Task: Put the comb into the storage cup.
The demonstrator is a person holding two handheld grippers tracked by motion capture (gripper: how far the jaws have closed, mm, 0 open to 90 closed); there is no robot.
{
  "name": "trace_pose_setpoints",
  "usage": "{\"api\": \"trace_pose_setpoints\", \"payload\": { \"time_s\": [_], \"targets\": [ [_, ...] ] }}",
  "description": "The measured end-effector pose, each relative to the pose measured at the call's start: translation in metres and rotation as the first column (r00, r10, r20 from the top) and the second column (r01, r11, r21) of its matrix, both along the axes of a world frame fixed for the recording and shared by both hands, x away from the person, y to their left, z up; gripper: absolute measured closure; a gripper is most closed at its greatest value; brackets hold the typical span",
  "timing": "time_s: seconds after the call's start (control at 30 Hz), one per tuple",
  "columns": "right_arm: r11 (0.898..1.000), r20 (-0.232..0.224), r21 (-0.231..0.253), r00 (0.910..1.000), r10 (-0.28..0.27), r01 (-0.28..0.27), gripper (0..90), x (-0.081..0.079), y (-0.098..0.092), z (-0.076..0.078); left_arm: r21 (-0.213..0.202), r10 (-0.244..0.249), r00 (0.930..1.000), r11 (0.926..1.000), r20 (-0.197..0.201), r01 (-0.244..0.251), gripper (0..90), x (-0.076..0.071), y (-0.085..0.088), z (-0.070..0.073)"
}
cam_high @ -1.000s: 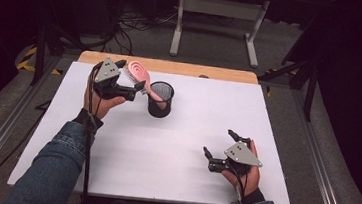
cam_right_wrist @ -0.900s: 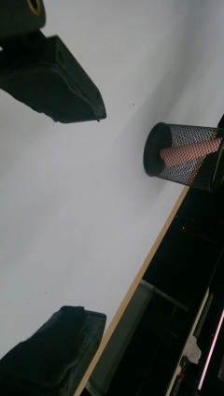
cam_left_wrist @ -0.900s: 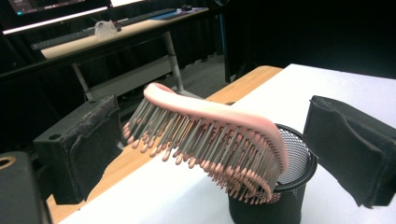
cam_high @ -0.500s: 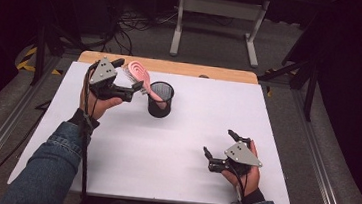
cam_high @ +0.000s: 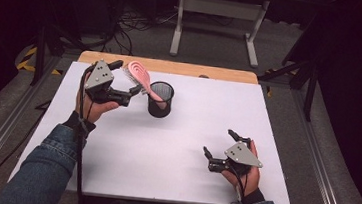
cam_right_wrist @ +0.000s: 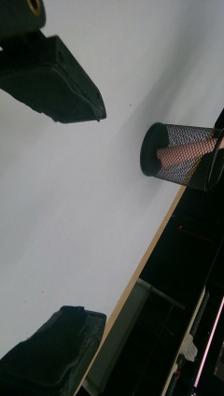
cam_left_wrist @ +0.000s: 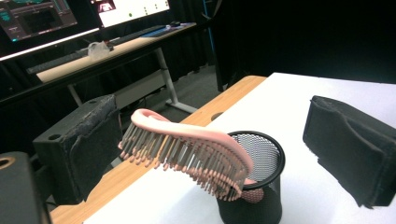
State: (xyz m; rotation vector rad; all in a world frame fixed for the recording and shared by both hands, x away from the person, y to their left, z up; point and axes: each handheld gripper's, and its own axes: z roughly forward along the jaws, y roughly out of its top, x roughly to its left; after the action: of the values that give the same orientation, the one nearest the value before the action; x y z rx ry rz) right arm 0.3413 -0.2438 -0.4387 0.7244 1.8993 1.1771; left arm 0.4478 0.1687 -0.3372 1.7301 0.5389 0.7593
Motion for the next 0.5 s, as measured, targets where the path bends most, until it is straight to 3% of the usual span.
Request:
{"api": "trace_pose_setpoints", "payload": {
  "time_s": [0.5],
  "targets": [
    [1.000, 0.001, -0.008, 1.0000, 0.002, -0.002, 4.6, -0.001, 0.001, 0.000, 0.024, -0.040, 0.9991, 0.9989, 0.013, 0.039, 6.2, -0.016, -0.005, -0.010]
  ]
}}
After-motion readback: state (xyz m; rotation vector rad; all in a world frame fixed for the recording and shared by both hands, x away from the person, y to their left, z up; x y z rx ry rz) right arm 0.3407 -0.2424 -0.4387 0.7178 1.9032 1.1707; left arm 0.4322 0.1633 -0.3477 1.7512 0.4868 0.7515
